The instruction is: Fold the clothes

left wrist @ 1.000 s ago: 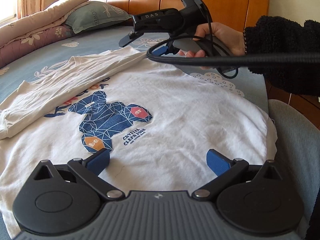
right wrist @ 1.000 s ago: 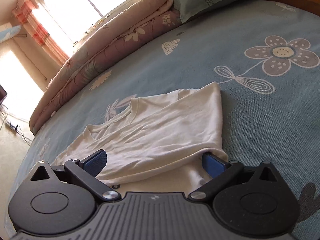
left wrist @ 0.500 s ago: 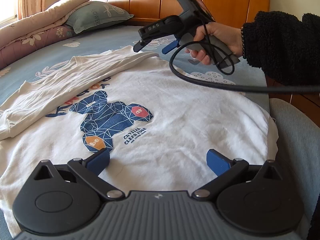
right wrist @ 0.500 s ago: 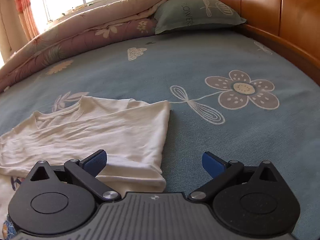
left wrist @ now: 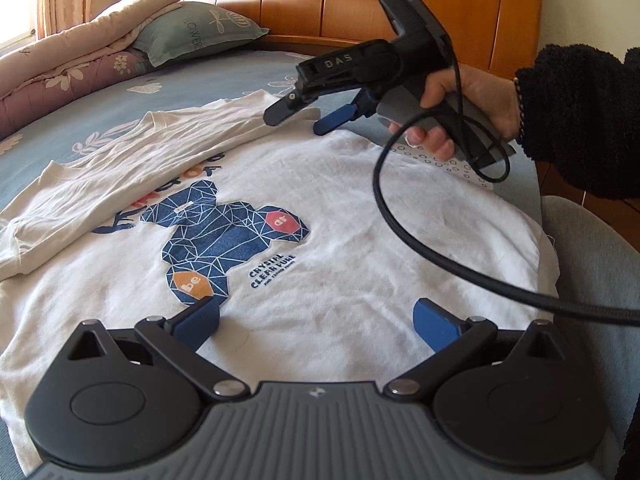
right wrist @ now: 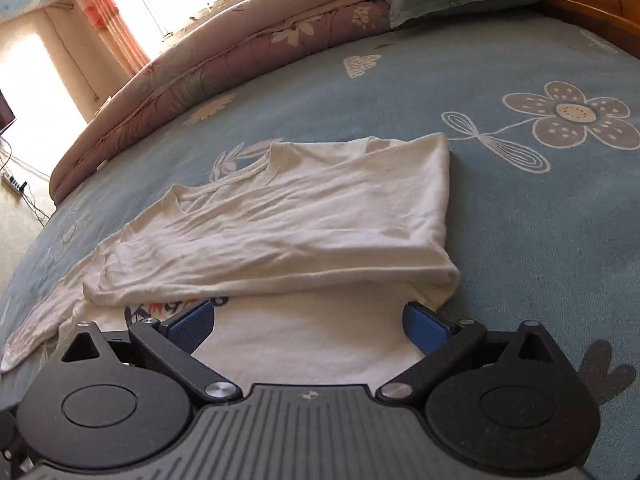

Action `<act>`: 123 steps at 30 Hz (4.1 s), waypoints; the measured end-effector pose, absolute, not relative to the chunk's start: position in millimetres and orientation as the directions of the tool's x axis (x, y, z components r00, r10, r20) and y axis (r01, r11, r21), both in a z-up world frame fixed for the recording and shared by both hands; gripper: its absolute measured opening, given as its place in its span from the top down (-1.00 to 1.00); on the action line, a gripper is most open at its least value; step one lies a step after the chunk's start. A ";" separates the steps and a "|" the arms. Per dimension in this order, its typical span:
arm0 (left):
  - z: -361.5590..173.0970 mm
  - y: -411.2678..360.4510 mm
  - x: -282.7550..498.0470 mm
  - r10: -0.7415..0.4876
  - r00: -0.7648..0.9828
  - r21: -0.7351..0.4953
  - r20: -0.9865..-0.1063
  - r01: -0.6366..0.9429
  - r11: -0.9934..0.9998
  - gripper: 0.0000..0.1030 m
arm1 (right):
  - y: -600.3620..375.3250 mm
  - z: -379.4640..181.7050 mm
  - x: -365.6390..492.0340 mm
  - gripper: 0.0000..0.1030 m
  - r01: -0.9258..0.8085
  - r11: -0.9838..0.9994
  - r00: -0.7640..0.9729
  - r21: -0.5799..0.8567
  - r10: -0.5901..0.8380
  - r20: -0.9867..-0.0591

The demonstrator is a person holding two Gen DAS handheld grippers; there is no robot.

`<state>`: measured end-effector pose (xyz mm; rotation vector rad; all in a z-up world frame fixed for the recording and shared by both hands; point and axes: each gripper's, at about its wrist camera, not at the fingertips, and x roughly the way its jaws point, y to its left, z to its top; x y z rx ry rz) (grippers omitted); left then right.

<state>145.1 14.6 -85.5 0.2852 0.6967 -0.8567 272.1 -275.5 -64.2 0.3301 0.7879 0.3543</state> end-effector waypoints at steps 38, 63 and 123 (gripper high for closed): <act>-86.9 44.1 155.5 -0.501 0.522 -0.025 -0.691 0.675 0.738 -0.99 | -213.5 -62.6 268.4 -1.00 -0.259 0.964 0.814 0.061 0.251 -0.523; -90.5 42.7 169.2 -0.492 0.545 -0.029 -0.679 0.649 0.760 -0.99 | -281.8 -91.1 240.7 -1.00 -0.070 0.997 0.821 -0.039 0.036 -0.569; -89.8 83.4 164.6 -0.409 0.652 -0.197 -0.639 0.375 0.906 -0.99 | -186.4 -86.4 209.4 -1.00 -0.408 0.912 0.589 0.045 0.301 -0.750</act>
